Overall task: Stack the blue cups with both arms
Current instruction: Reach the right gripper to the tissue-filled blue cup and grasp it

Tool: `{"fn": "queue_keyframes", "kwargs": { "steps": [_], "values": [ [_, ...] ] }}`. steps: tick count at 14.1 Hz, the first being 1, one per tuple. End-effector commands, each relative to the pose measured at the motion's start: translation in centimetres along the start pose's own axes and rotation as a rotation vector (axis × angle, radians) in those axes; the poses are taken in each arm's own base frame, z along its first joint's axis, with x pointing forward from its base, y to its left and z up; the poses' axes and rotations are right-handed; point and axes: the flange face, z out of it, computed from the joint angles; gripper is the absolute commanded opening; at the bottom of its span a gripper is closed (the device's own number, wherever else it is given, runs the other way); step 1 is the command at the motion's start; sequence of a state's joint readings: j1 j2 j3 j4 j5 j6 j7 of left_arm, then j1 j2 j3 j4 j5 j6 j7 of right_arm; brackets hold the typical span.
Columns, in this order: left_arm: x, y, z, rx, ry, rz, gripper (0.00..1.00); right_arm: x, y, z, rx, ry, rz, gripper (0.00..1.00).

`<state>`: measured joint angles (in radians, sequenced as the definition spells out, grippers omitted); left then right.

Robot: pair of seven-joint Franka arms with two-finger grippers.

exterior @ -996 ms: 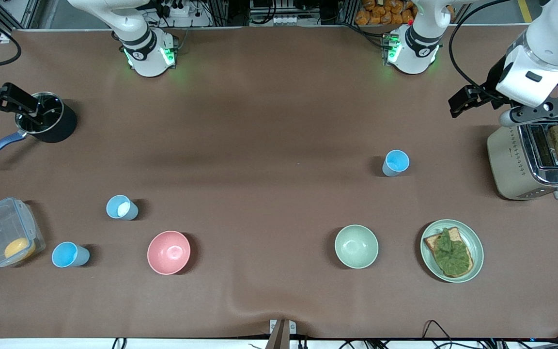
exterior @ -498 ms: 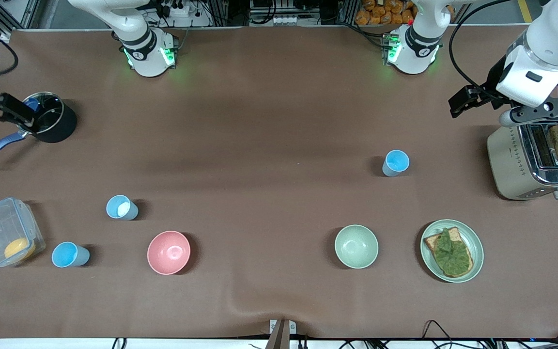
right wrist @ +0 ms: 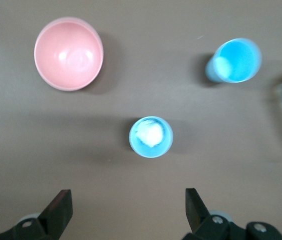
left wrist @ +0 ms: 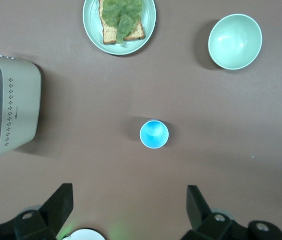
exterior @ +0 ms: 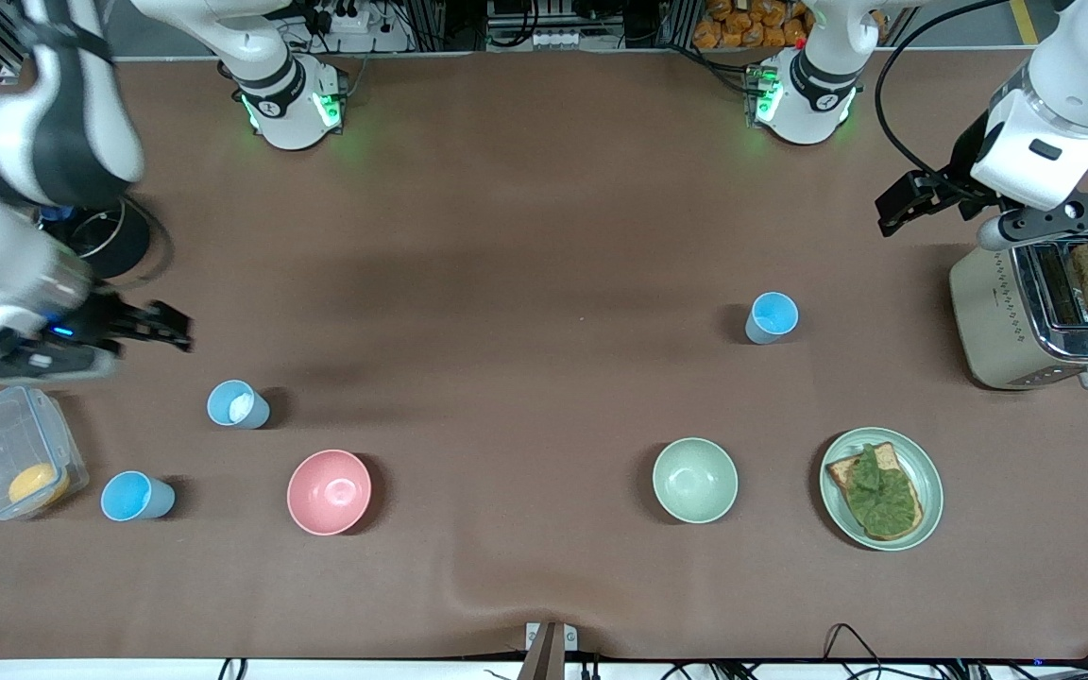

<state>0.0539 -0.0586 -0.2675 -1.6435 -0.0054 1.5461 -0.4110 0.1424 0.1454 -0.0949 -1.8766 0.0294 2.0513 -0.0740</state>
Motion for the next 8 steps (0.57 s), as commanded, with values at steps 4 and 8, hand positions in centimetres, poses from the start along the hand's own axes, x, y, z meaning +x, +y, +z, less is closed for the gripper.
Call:
{"fn": "queue_keyframes", "kwargs": {
  "steps": [4,8],
  "values": [
    [0.1,0.5,-0.7,-0.019,0.011,-0.001,1.0,2.3,-1.4,10.6,-0.006,-0.032,-0.015,1.0],
    [0.5,0.1,-0.4,-0.019,0.006,-0.001,1.0,2.4,-0.2,14.4,-0.015,-0.036,0.002,1.0]
  ]
}}
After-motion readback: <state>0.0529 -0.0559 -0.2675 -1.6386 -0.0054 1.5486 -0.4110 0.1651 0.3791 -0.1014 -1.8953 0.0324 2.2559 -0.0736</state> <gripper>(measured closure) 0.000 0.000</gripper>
